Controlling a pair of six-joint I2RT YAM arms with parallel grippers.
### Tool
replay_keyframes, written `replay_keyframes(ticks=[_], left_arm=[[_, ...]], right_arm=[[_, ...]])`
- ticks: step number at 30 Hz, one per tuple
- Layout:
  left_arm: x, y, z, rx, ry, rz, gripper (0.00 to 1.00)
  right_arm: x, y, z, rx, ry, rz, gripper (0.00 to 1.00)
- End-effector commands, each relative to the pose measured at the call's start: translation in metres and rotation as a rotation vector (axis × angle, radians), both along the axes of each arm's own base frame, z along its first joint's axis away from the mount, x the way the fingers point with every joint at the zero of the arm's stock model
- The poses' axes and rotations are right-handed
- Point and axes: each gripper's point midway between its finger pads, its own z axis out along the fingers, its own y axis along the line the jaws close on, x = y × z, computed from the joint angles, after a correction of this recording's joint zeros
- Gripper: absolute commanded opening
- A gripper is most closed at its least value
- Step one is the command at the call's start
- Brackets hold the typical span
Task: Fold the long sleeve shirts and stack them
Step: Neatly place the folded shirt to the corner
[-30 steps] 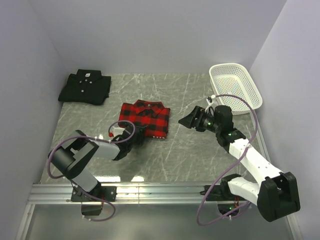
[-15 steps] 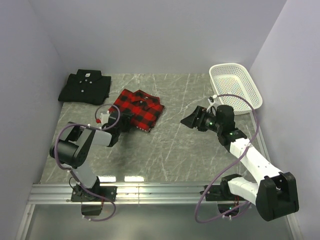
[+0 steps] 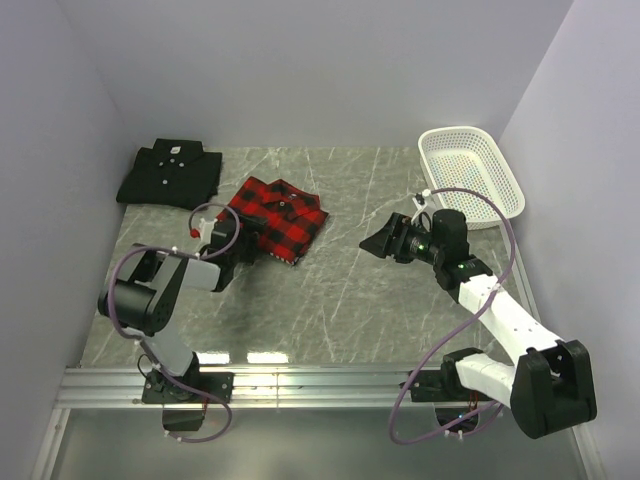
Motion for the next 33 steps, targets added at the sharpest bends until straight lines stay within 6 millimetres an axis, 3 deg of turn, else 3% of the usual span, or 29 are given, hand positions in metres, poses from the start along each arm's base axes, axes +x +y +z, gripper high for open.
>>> replay_keyframes(ticks=[1, 5, 9, 10, 13, 18, 25, 33], left_arm=[[-0.017, 0.001, -0.049, 0.051, 0.155, -0.029, 0.92], [-0.010, -0.001, -0.060, 0.063, 0.182, -0.030, 0.82], [-0.001, -0.001, -0.062, 0.099, 0.197, -0.037, 0.63], [0.001, 0.002, -0.063, 0.123, 0.203, -0.034, 0.51], [0.005, 0.008, -0.065, 0.175, 0.227, -0.036, 0.30], [0.017, 0.018, -0.059, 0.217, 0.215, -0.036, 0.01], [0.039, 0.040, -0.033, 0.487, 0.217, -0.104, 0.01], [0.087, 0.067, 0.025, 0.822, 0.141, -0.129, 0.01]], right_arm=[[0.004, 0.001, 0.010, 0.003, -0.063, 0.021, 0.79], [0.004, 0.001, 0.008, -0.001, -0.061, 0.025, 0.79], [0.005, 0.001, 0.007, -0.005, -0.059, 0.030, 0.79], [0.005, 0.001, 0.006, -0.006, -0.058, 0.032, 0.79], [0.006, 0.001, 0.005, -0.010, -0.059, 0.030, 0.78], [0.006, 0.001, 0.001, -0.017, -0.053, 0.038, 0.78], [0.006, 0.001, -0.004, -0.031, -0.043, 0.042, 0.77], [0.006, 0.001, -0.008, -0.038, -0.029, 0.046, 0.77]])
